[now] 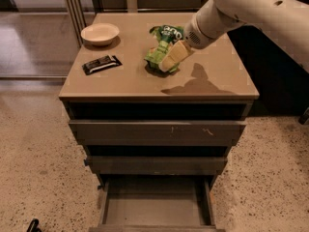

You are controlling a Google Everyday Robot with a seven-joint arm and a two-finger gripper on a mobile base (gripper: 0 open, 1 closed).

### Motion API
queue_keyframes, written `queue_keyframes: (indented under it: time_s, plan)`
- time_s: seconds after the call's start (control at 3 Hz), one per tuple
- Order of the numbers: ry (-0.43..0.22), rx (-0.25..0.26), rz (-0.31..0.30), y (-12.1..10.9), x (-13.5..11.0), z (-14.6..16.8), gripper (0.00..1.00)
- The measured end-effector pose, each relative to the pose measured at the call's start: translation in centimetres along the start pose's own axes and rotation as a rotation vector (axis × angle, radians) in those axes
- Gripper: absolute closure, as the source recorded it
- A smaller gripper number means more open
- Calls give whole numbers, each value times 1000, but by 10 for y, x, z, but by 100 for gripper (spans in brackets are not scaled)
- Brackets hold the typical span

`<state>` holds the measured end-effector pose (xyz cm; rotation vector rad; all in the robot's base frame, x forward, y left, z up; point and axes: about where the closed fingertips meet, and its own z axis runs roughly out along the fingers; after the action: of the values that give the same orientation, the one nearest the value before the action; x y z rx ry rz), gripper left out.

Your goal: Place green rice chip bag into bottom drawer

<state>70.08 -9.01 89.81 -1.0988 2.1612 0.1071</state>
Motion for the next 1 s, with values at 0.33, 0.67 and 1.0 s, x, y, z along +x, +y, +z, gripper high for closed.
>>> queue_keyframes:
  time_s: [0.33,0.67,1.0]
  plan:
    - [-11,-13,9,-4,-19,20,0]
    - [-17,-13,5,-7,-36,32,0]
    - [3,0,3,-9,-42,45,0]
